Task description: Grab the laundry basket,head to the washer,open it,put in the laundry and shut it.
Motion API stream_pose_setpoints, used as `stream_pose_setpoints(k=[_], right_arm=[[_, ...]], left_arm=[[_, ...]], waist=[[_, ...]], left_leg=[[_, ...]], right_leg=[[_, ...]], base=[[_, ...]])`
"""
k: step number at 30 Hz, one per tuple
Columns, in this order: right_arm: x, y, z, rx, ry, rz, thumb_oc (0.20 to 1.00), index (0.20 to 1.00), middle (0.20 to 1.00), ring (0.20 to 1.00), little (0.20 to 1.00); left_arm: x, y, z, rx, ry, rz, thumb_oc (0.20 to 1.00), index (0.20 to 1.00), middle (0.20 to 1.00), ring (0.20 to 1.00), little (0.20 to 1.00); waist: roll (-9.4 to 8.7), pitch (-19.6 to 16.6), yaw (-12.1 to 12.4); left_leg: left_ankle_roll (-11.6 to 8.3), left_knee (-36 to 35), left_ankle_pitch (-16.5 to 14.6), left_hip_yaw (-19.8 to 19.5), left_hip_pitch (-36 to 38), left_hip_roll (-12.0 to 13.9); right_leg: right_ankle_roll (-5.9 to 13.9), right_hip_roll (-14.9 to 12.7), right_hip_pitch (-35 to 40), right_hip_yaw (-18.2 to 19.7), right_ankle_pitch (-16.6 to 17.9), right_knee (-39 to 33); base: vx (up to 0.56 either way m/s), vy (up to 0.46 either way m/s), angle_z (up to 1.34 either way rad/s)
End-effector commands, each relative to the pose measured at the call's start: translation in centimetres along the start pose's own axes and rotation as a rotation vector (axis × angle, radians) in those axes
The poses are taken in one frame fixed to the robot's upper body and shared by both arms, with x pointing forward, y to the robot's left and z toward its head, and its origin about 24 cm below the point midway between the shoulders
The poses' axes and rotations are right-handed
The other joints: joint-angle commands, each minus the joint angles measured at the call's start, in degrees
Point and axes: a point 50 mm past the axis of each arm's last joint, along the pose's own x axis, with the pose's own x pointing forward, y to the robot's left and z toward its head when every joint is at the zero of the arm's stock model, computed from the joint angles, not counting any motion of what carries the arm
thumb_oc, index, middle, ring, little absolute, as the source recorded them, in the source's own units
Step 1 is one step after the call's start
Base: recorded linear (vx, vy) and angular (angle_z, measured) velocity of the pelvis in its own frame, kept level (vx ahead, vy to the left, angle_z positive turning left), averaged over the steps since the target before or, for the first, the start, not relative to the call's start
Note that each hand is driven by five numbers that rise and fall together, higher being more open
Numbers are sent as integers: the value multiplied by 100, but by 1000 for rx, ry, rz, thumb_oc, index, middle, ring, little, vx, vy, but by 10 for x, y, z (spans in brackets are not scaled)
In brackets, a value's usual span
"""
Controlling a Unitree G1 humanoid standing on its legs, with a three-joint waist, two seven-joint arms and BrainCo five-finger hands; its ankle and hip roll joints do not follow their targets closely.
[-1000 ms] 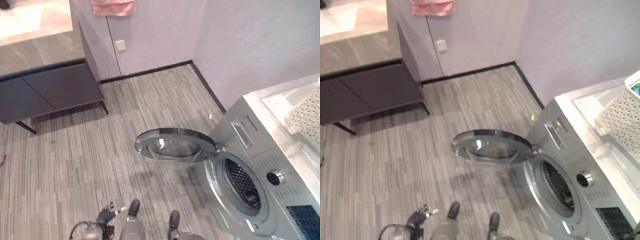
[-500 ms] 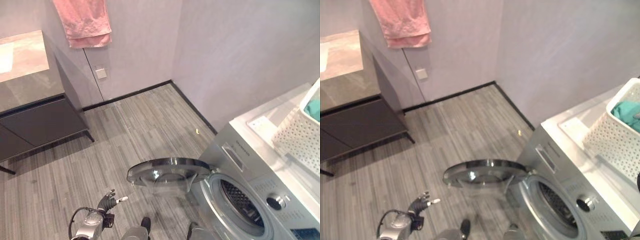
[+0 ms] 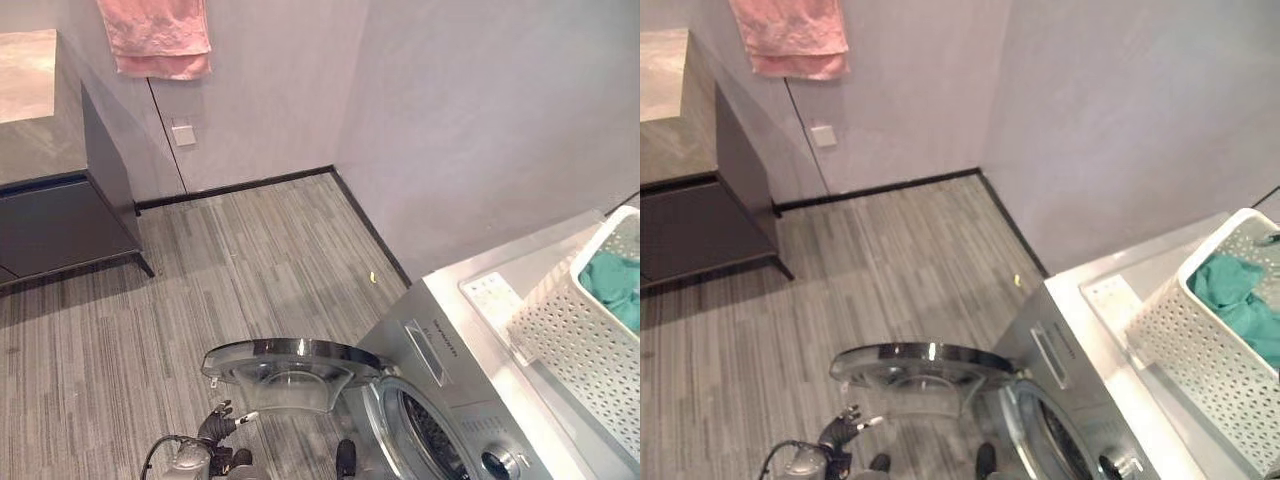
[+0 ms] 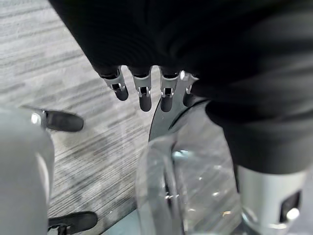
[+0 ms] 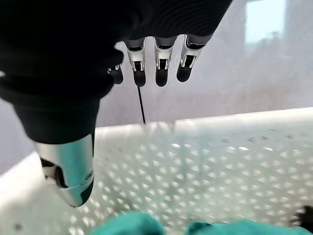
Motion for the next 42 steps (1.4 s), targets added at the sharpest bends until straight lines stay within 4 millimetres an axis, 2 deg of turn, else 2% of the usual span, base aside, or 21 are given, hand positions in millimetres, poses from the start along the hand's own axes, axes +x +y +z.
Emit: stream_pose_setpoints(k=[1, 8, 9, 16, 18, 21, 29, 34, 36, 40, 41, 42], right_arm=[[-17, -49, 11, -68, -67, -116, 1000, 1000, 1000, 1000, 1000], [-29, -67, 24, -97, -162, -152, 1000, 1000, 1000, 1000, 1000], [-32, -68, 32, -102, -208, -150, 1000, 1000, 1000, 1000, 1000], [-24, -38, 37, -134, -255, -46, 1000, 1000, 1000, 1000, 1000], [-21, -26, 38, -165, -257, -16, 1000, 1000, 1000, 1000, 1000], [-26, -8, 50, -285, -332, 51, 1000, 1000, 1000, 1000, 1000], [-47, -5, 70, -364, -490, 65, 1000, 1000, 1000, 1000, 1000], [-43, 5, 65, -351, -481, 111, 1000, 1000, 1000, 1000, 1000], [-38, 15, 64, -368, -465, 134, 1000, 1000, 1000, 1000, 1000], [-35, 24, 63, -361, -461, 154, 1000, 1000, 1000, 1000, 1000], [-30, 39, 59, -369, -442, 202, 1000, 1000, 1000, 1000, 1000], [-30, 39, 59, -369, -442, 202, 1000, 1000, 1000, 1000, 1000]], left_arm=[[0, -4, 0, 69, -16, -32, 1000, 1000, 1000, 1000, 1000], [-2, -1, -12, 53, 26, -15, 1000, 1000, 1000, 1000, 1000], [-4, 0, -19, -1, 55, -3, 1000, 1000, 1000, 1000, 1000], [-3, -5, -17, -128, 29, -6, 1000, 1000, 1000, 1000, 1000], [-2, -10, -13, -141, 19, -17, 1000, 1000, 1000, 1000, 1000], [-1, -19, -10, -148, 8, -44, 1000, 1000, 1000, 1000, 1000], [-3, -24, -21, -169, 45, -60, 1000, 1000, 1000, 1000, 1000], [-5, -19, -26, -172, 55, -50, 1000, 1000, 1000, 1000, 1000], [-5, -15, -27, -172, 60, -29, 1000, 1000, 1000, 1000, 1000], [-5, -13, -28, -181, 72, -11, 1000, 1000, 1000, 1000, 1000], [-6, -12, -33, -180, 96, 3, 1000, 1000, 1000, 1000, 1000], [-6, -12, -33, -179, 96, 3, 1000, 1000, 1000, 1000, 1000]], waist=[[-73, -296, -92], [-122, -363, -225], [-132, -388, -265], [-74, -440, -335], [-51, -421, -344], [-11, -390, -418], [-32, -409, -533], [-119, -428, -491], [-153, -426, -445], [-165, -412, -413], [-150, -385, -370], [-153, -384, -369]], left_leg=[[-136, -179, 331, 60, -192, 835], [-159, -294, 304, 284, 18, 939], [-165, -325, 295, 368, 93, 966], [-167, -394, 270, 540, 222, 974], [-174, -402, 273, 563, 227, 965], [-185, -413, 284, 562, 201, 961], [-212, -413, 244, 639, 208, 930], [-209, -413, 211, 696, 236, 934], [-209, -413, 205, 709, 222, 931], [-209, -413, 206, 702, 204, 918], [-207, -413, 211, 656, 178, 911], [-207, -413, 211, 655, 178, 911]], right_leg=[[218, -302, -540, 158, -652, 919], [235, -207, -571, 332, -626, 914], [248, -183, -588, 412, -617, 914], [269, -163, -604, 562, -589, 871], [275, -175, -614, 564, -592, 875], [281, -205, -636, 558, -619, 924], [322, -241, -634, 601, -596, 882], [351, -246, -628, 677, -546, 807], [357, -264, -612, 649, -533, 769], [355, -276, -612, 622, -530, 759], [345, -286, -579, 588, -563, 768], [345, -286, -578, 586, -564, 768]], base=[[0, 0, 0], [-1, 4, -14], [-8, 28, -24], [-10, 28, -24], [-28, 47, -3], [-26, 54, 0], [-9, 28, 0], [-4, 7, -7], [-7, 6, -16], [-2, 2, -1], [0, 0, 0], [0, 0, 0]])
